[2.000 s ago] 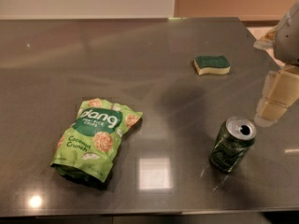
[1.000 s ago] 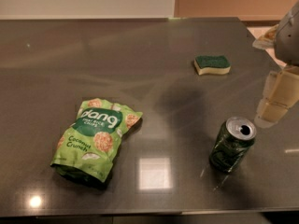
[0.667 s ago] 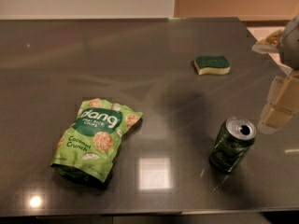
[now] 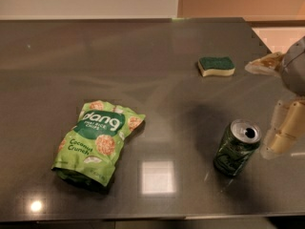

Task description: Move green can near green rice chip bag

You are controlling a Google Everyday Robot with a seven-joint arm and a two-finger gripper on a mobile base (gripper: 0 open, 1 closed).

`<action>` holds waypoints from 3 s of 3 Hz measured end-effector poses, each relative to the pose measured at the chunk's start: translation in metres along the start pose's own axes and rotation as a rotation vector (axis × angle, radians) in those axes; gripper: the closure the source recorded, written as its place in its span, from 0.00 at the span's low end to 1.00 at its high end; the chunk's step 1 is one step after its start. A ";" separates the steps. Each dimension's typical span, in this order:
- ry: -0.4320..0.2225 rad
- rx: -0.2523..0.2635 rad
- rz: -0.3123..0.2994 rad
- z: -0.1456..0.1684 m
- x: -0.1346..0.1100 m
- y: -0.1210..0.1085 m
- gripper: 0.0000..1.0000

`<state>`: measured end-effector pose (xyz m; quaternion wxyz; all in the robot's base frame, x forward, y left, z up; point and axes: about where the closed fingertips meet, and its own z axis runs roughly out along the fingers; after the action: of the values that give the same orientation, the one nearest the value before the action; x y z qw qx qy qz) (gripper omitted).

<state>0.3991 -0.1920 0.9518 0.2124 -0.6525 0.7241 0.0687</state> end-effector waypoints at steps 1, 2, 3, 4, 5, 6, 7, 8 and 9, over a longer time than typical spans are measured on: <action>-0.030 -0.053 -0.022 0.019 0.004 0.020 0.00; -0.053 -0.096 -0.037 0.033 0.005 0.036 0.00; -0.064 -0.119 -0.046 0.041 0.007 0.043 0.18; -0.074 -0.131 -0.050 0.043 0.007 0.044 0.41; -0.080 -0.130 -0.048 0.041 0.006 0.042 0.64; -0.092 -0.127 -0.048 0.035 -0.010 0.035 0.87; -0.117 -0.124 -0.069 0.031 -0.045 0.025 1.00; -0.136 -0.151 -0.091 0.041 -0.079 0.020 1.00; -0.145 -0.187 -0.116 0.056 -0.110 0.022 1.00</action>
Offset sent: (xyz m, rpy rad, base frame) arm -0.0434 0.0174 -0.0610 0.0785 0.1185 0.1239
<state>0.3960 -0.0669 0.9411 0.2062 -0.7034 0.6585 0.1705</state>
